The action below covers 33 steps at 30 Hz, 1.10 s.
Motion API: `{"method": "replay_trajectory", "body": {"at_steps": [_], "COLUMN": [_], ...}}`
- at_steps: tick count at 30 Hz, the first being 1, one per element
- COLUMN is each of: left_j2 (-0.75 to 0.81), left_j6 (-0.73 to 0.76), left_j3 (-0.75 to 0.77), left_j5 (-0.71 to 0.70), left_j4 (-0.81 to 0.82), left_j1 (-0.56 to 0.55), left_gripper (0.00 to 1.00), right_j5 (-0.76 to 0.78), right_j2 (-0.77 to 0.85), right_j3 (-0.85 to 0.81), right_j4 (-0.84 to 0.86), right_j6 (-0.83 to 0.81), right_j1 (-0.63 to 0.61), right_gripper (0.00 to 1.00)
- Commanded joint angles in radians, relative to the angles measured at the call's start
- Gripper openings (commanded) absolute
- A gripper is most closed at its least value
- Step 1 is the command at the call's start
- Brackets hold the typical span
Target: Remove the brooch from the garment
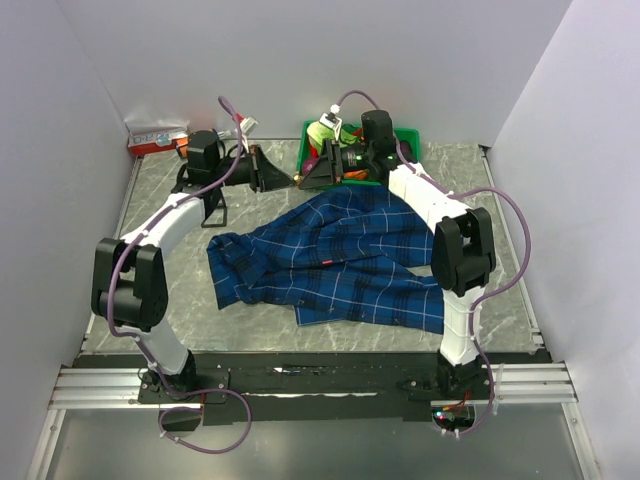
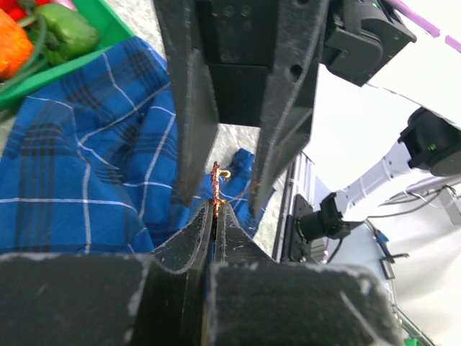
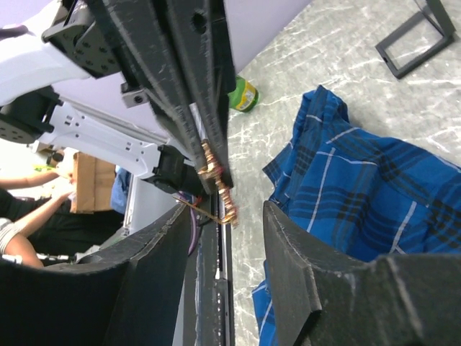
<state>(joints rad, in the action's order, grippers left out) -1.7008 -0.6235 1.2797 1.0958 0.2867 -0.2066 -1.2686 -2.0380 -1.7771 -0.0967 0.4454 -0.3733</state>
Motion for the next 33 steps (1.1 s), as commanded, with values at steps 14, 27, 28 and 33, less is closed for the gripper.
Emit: {"method": "replay_trajectory", "body": {"at_steps": [14, 27, 28, 33], "left_j2": [-0.065, -0.142, -0.142, -0.142], "left_j6": [-0.237, -0.597, -0.598, -0.591], "left_j3": [-0.14, -0.26, -0.261, -0.27], "left_j5": [0.119, 0.21, 0.211, 0.219], "left_j4": [0.344, 0.802, 0.805, 0.798], "left_j1": [-0.017, -0.059, -0.06, -0.066], "left_gripper": [0.01, 0.01, 0.01, 0.01], "right_j5": [-0.032, -0.11, -0.113, -0.118], "right_j2": [0.074, 0.154, 0.165, 0.183], "right_j3": [0.047, 0.202, 0.231, 0.271], "right_j4": [0.087, -0.134, -0.094, -0.046], "right_j6": [0.038, -0.211, -0.202, -0.176], "right_j1": [0.031, 0.1, 0.094, 0.041], "right_gripper": [0.56, 0.61, 0.61, 0.62]}}
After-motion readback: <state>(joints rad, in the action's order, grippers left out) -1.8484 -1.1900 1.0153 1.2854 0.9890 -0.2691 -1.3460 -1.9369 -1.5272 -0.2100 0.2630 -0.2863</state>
